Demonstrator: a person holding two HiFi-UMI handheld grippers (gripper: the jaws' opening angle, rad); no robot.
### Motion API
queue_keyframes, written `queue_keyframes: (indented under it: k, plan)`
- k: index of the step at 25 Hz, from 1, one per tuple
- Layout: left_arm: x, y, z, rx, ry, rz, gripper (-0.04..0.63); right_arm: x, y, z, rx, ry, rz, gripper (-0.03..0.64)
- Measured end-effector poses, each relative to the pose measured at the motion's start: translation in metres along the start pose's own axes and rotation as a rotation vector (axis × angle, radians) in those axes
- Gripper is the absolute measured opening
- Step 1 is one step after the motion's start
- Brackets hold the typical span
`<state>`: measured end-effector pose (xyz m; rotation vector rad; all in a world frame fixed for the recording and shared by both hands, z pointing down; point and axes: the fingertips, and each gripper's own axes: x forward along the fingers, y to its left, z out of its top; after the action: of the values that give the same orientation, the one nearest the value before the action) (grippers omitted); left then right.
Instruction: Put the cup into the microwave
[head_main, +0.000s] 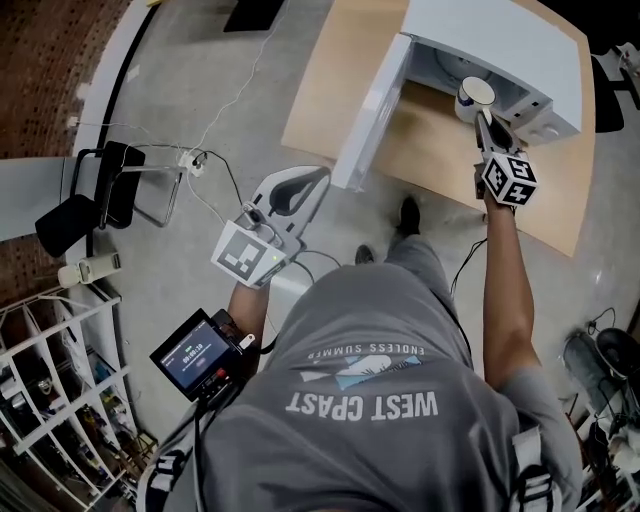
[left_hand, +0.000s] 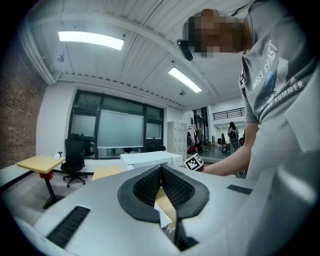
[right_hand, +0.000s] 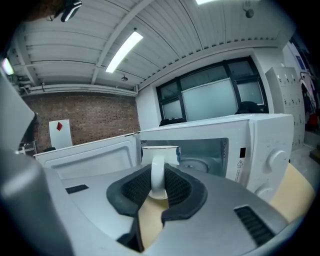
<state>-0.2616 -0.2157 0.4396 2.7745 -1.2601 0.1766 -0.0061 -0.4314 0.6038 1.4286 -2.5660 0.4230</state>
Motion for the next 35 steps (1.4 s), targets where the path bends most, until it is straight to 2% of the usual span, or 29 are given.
queue_keyframes:
  k: [11,24,29,32,35]
  plan:
    - [0.019,0.024,-0.005,-0.019,0.054,0.053,0.02,0.066,-0.045,-0.002,0.042,0.026,-0.032,0.069]
    - [0.056,0.049,0.018,-0.088,0.093,0.082,0.02,0.12,-0.088,0.031,0.054,0.04,-0.075,0.07]
    - [0.078,0.061,0.026,-0.104,0.116,0.104,0.02,0.146,-0.102,0.043,0.06,0.038,-0.054,0.069]
    - [0.097,0.074,0.015,-0.112,0.197,0.07,0.02,0.159,-0.125,0.056,0.046,0.028,-0.076,0.071]
    - [0.098,0.078,0.024,-0.137,0.176,0.056,0.02,0.156,-0.129,0.07,0.004,0.003,-0.108,0.071]
